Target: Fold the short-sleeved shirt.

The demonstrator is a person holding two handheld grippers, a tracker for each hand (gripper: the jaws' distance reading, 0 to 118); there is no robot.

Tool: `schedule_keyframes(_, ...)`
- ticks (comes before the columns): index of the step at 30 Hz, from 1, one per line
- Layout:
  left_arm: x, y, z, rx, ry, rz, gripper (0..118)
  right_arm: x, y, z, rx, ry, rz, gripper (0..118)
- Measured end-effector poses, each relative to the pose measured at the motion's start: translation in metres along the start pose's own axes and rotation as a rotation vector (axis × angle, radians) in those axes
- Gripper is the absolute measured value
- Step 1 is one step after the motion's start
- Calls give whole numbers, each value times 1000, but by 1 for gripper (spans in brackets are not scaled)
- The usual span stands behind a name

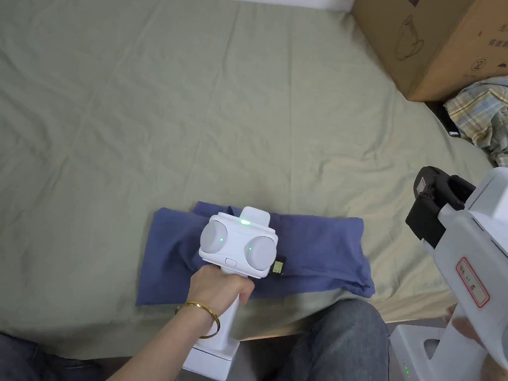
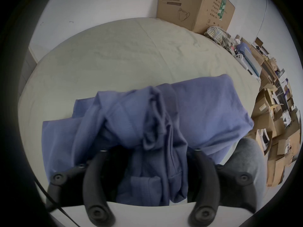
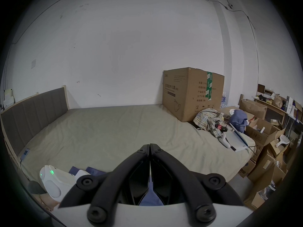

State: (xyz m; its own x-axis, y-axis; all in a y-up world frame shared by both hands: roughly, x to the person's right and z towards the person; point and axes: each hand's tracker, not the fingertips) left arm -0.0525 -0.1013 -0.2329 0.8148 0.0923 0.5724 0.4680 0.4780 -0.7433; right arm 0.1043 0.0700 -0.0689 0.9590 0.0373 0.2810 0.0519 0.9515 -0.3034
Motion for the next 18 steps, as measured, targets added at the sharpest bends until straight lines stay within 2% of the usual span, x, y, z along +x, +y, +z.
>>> schedule_keyframes(3, -17, 11, 27, 26, -162, 124, 85, 2, -1, 3, -6, -7, -6, 0)
schedule_keyframes(5, -37, 18, 52, 119, -200, 198, 86, 2, -1, 3, -2, -11, -6, 0)
schedule_keyframes(8, -73, 26, 93, 282, -122, 229, 85, -3, 1, 3, 7, 5, -6, 0)
schedule_keyframes(9, -85, 26, 103, 312, -55, 226, 77, -5, 2, 3, 12, 10, -4, 0)
schedule_keyframes(10, -95, 25, 110, 337, -3, 225, 59, -7, 2, 3, 15, 14, -2, 0)
schedule_keyframes(12, -106, 20, 117, 352, 133, 219, 3, -7, 4, 3, 21, 28, -4, 0)
schedule_keyframes(13, -110, 15, 115, 350, 170, 226, 1, -8, 4, 2, 22, 34, -6, 0)
schedule_keyframes(16, -107, -5, 97, 258, 80, 218, 0, -17, 5, 1, 18, 49, -5, 0)
schedule_keyframes(18, -88, -22, 78, 197, 74, 171, 0, -19, 5, 2, 14, 57, -10, 0)
